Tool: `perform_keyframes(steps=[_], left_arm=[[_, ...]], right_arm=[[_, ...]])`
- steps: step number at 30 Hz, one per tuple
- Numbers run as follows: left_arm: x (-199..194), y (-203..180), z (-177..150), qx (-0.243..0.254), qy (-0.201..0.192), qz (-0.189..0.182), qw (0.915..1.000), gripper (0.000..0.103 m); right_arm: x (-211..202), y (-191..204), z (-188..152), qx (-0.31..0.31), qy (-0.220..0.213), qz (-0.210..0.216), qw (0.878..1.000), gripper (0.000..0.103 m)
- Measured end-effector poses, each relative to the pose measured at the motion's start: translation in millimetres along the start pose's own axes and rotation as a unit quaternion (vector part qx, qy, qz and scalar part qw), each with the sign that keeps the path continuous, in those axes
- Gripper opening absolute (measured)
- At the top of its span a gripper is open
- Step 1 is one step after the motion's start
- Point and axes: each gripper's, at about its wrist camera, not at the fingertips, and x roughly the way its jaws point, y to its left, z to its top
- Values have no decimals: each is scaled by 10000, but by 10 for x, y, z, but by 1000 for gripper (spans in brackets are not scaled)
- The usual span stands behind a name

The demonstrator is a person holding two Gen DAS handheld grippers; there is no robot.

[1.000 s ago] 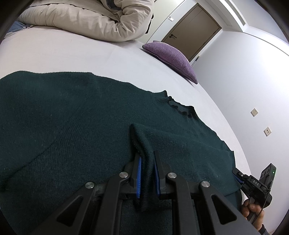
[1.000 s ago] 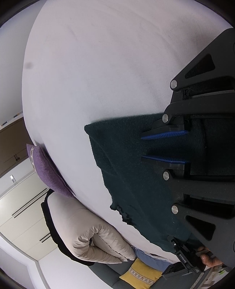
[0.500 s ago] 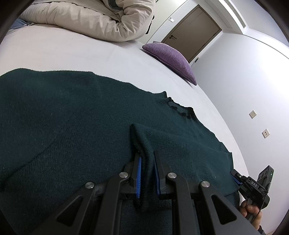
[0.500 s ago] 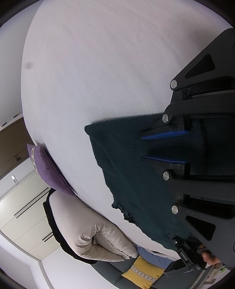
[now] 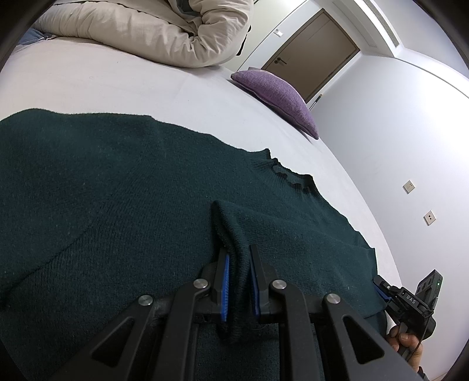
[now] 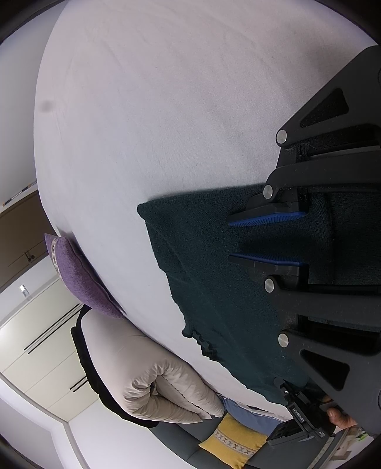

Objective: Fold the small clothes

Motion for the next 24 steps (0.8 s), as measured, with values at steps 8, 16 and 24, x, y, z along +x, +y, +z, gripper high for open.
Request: perform_keyframes(steps=[8, 16, 24], left_arm=[[-8, 3, -2, -8, -1, -11, 10000, 16], [-10, 8, 2, -7, -1, -13, 10000, 16], [-17, 10, -6, -12, -4, -22, 10000, 16]], right_arm=[[-5, -3, 7, 6, -5, 9, 10000, 17], [1, 2, 7, 13, -5, 16, 10000, 17], [-2, 6, 18, 24, -13, 33, 10000, 17]])
